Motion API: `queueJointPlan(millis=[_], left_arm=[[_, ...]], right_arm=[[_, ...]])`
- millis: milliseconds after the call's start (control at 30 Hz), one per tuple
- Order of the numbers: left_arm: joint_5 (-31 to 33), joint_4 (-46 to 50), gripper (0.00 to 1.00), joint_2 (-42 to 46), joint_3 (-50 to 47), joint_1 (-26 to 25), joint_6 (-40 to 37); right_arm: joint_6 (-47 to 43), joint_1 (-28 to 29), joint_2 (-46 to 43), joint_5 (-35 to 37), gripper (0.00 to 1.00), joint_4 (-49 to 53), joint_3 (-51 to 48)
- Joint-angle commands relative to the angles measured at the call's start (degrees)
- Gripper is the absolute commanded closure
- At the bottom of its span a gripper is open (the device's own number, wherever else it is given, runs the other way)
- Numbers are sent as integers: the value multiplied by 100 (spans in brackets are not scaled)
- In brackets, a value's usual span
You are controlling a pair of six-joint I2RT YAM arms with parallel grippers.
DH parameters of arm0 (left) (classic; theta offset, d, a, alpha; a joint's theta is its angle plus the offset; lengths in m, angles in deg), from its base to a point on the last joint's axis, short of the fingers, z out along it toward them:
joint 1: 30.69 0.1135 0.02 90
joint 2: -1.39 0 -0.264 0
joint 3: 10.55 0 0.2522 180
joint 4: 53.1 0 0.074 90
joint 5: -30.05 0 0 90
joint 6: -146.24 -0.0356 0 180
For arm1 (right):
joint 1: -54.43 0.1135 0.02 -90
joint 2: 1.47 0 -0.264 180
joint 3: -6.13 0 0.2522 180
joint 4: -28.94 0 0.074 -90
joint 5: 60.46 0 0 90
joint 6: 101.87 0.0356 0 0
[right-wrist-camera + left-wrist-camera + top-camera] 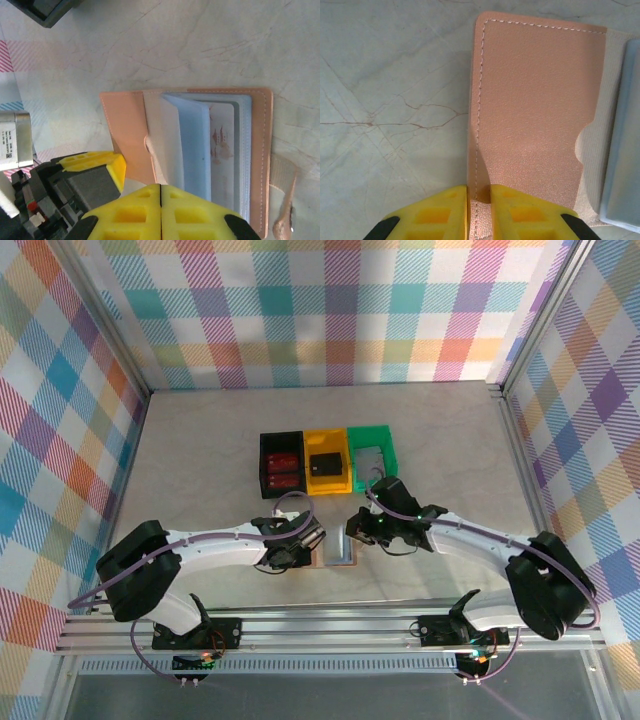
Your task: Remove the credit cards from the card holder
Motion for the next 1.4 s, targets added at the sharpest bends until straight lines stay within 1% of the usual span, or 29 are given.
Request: queueJointPlan(millis=[0,133,267,633,833,1033,1233,1367], left_arm=[[-87,-59,82,-117,-72,35,41],[-101,-68,83,-128,-73,37,42],[-104,-75,83,-119,-81,35,33],[-143,-103,85,-152,-65,28,6],[-155,-128,85,-187,-46,27,-11],[-156,-156,85,-216,-44,27,-11],[-95,-141,85,-38,-83,26,-35],[-46,-165,83,154,-117,27,-99]], right_arm=[[65,65,102,220,94,-199,27],[90,61,165,612,95,88,4],[170,73,134,818,95,43,-139],[267,222,549,719,94,-232,-216],[269,352,532,713,93,-288,-165],[221,509,632,456,92,-573,-58],[168,724,661,473,92,-509,192],[150,828,760,497,92,-435,347]])
